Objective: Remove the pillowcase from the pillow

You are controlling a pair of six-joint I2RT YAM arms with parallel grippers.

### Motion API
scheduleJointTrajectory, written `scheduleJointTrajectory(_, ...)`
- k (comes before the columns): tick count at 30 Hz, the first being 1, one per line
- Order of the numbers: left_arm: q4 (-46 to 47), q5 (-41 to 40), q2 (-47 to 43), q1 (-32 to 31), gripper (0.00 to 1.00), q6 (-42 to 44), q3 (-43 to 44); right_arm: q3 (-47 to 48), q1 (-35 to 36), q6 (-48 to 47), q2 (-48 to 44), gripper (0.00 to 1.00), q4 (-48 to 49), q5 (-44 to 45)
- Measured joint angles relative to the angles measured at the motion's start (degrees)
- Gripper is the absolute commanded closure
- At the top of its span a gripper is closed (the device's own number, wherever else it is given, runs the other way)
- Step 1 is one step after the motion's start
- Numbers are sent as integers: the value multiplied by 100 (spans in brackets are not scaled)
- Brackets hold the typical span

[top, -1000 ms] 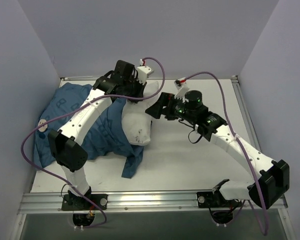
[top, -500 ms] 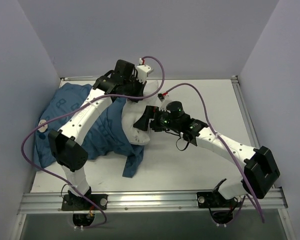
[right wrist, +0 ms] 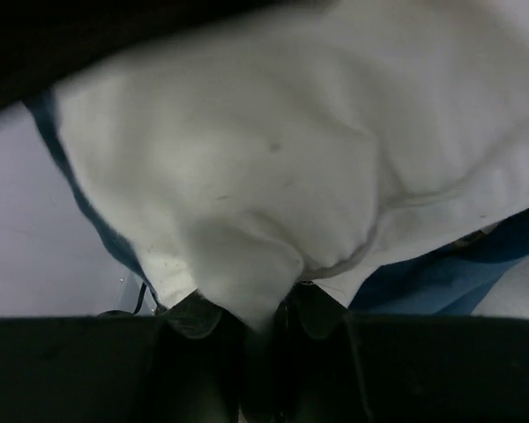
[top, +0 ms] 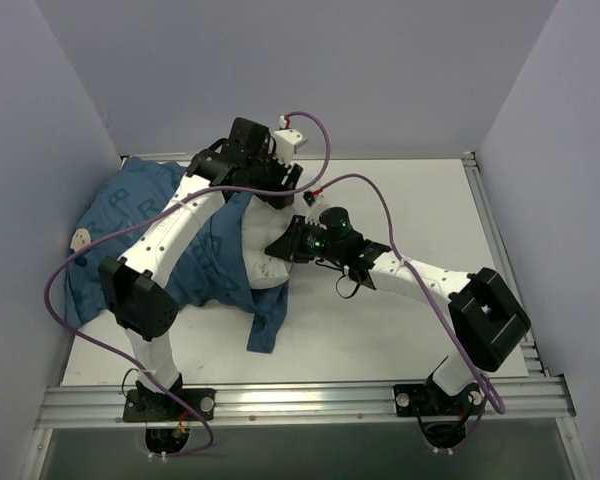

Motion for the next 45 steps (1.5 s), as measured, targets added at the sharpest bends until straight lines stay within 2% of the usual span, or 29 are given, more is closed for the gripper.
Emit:
scheduleJointTrajectory(6,-199,826,-114,50,6,293,278,-457,-175,422,63,100,332,-2)
scheduleJointTrajectory(10,-804,1386,-426,483,6,684,260,-614,-295,730,173,100,595,-11)
scheduleJointTrajectory(13,-1029,1172,-968,793,6,1069,-245,-673,-306,1012,181,100,791,-7)
scheduleJointTrajectory(19,-1056,144,-2487,800,6,1541,-2277,-667,-304,1259,181,100,944,26)
scheduleJointTrajectory(23,-903,-476,-2824,1001,6,1528,-2999,-667,-302,1274,181,100,933,42)
scheduleJointTrajectory(27,-562,-767,-2839,1311,0,1346,-3421,-667,-302,1276,181,100,931,61)
scheduleJointTrajectory(30,-271,-787,-2837,1360,22,1198,-3630,-667,-302,1281,181,100,931,61)
scheduleJointTrajectory(31,-179,-780,-2826,1360,36,1154,-3685,-667,-304,1283,181,100,931,63)
scheduleJointTrajectory(33,-50,-769,-2800,1364,54,1086,-3757,-667,-306,1287,181,100,931,66)
scheduleJointTrajectory(34,22,-750,-2787,1392,90,1082,-3807,-667,-310,1292,181,100,931,66)
scheduleJointTrajectory(35,83,-734,-2776,1434,98,1036,-3858,-667,-343,1296,181,100,931,66)
scheduleJointTrajectory(41,439,-597,-2776,1947,98,1132,-4280,-798,-754,1281,63,100,909,-101)
scheduleJointTrajectory(45,684,-420,-2824,2673,98,1394,-4498,-1084,-1333,1082,-282,100,695,-337)
